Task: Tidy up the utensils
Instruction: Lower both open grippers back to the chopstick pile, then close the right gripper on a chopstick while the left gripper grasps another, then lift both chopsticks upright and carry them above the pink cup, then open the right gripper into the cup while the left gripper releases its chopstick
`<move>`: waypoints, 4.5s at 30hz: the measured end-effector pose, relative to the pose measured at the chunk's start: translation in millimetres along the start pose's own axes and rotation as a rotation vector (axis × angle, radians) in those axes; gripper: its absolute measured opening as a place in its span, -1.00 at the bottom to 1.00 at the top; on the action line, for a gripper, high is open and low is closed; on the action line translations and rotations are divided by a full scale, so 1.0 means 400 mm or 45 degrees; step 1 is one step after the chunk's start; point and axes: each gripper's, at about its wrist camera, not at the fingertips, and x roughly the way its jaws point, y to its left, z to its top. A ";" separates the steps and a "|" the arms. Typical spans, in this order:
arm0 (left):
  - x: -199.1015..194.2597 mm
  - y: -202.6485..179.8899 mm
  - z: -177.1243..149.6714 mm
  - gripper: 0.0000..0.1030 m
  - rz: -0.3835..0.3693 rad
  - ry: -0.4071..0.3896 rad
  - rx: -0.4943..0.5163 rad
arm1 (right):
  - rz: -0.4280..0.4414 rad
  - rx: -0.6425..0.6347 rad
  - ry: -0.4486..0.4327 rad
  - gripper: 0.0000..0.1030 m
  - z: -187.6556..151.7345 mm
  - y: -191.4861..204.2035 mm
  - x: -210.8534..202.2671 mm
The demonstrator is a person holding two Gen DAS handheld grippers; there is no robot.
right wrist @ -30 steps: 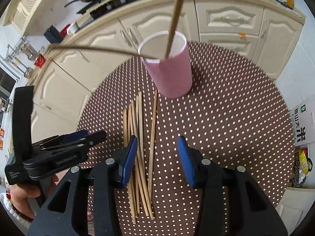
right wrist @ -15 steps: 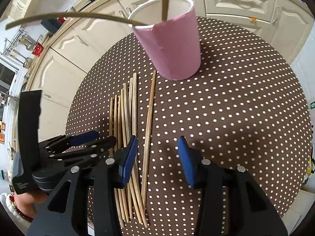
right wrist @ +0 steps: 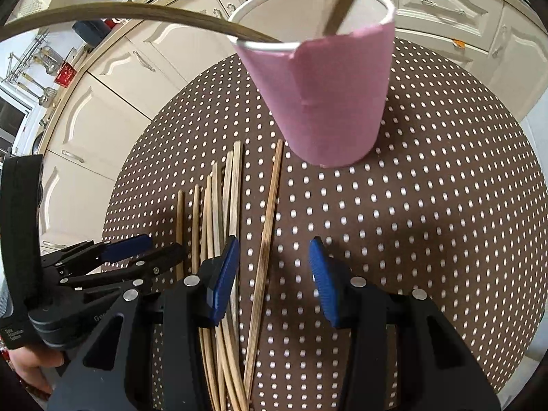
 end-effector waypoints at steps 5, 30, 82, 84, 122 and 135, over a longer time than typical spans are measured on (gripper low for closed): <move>0.012 -0.023 0.024 -0.19 0.077 -0.021 0.046 | -0.031 -0.044 0.024 -0.42 0.017 0.009 0.033; -0.178 -0.051 -0.023 -0.89 -0.170 -0.198 0.113 | 0.047 0.049 -0.105 -0.90 -0.068 0.014 -0.120; -0.655 -0.230 0.224 -0.89 -0.303 -0.830 0.167 | -0.043 -0.146 -0.779 -0.90 0.190 -0.025 -0.543; -0.625 -0.229 0.231 -0.89 -0.271 -0.804 0.169 | -0.040 -0.146 -0.734 -0.90 0.196 -0.034 -0.510; -0.492 -0.196 0.190 0.16 -0.214 -0.542 0.142 | 0.001 0.075 -0.525 -0.48 0.132 -0.075 -0.423; -0.601 -0.124 0.066 0.16 -0.231 -0.690 0.126 | -0.040 0.095 -0.653 -0.43 0.016 -0.017 -0.534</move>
